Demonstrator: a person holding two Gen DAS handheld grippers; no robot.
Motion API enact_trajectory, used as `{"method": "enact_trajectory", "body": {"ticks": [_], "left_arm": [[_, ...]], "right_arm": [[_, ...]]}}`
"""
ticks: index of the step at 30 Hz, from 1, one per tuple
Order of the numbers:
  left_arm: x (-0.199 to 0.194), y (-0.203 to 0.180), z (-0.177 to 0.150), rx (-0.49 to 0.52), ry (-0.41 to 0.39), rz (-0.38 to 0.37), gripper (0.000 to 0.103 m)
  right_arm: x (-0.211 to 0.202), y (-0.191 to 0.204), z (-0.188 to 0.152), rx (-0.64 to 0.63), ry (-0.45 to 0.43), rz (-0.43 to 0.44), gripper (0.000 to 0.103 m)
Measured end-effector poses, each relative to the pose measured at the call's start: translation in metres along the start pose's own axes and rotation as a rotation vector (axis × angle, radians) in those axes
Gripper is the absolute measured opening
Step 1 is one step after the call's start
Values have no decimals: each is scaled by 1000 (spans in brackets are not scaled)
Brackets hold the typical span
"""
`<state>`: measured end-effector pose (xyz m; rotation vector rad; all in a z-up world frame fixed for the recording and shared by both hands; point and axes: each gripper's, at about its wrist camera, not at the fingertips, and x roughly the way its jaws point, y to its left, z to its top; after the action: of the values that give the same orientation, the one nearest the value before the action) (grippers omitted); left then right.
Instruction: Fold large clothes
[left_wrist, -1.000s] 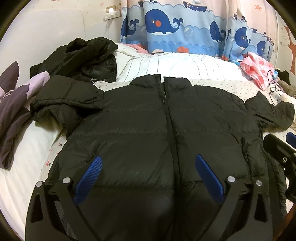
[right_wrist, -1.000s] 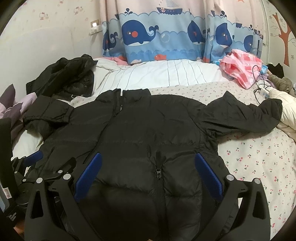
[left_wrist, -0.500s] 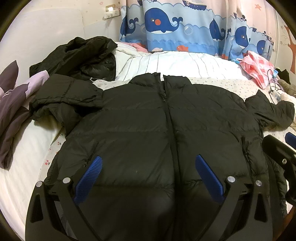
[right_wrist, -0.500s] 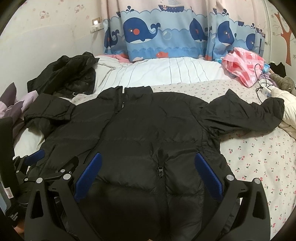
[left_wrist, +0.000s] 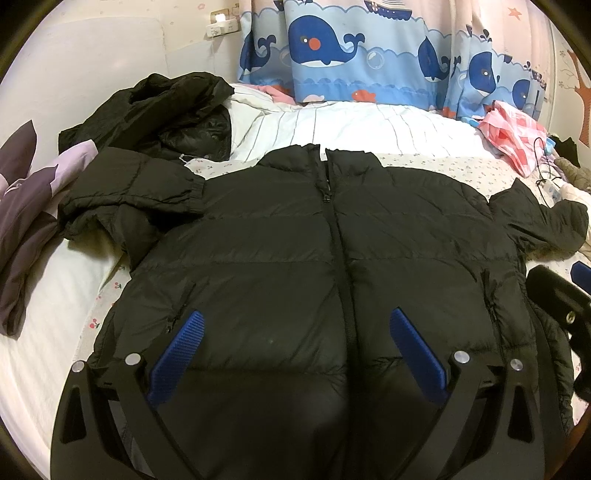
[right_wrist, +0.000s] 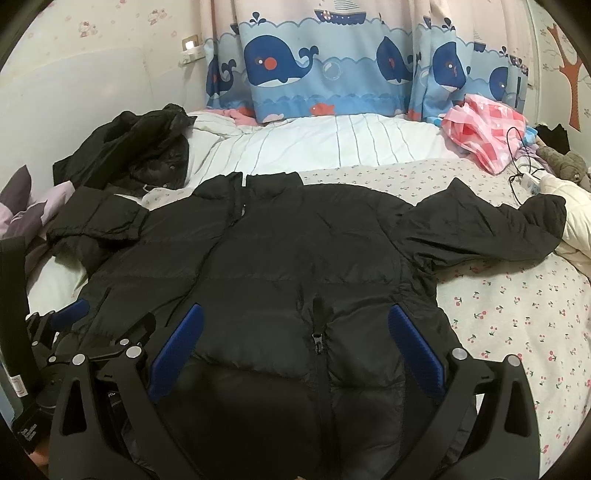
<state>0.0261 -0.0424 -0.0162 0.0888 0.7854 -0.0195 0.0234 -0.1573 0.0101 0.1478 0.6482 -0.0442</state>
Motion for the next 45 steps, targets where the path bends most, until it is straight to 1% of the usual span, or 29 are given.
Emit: {"method": "enact_trajectory", "body": {"ticks": [9,12,16,18,23,30,33,37,45], "left_arm": [[0,0,0,0,-1,-4,97],[0,0,1,-1,0,-9,97],[-1,-1,0,-1,3,-7,97],[-1,-1,1,-1,4,-8,97],[-1,-2,0,0,4,-10,97],[3,-6,4,4,10,-16,97],[5,-5,6,4,13,-19,97],[6,-6,7,5,12,-21,97],[7,-5,8,2,9,-22,97]], "right_arm": [[-1,-2,1,1,8,-3,97],[0,0,1,-19,18,-22,97],[-1,-1,1,-3,11,-6,97],[-2,-3,3,19,0,16,97],[-3,-3,3,13,-3,11,97],[4,-6,3,-19,44,-20,97],[5,-6,3,-35,51,-34,97],[5,-5,3,-37,38,-33,97],[9,-6,8,-30,80,-10,97]]}}
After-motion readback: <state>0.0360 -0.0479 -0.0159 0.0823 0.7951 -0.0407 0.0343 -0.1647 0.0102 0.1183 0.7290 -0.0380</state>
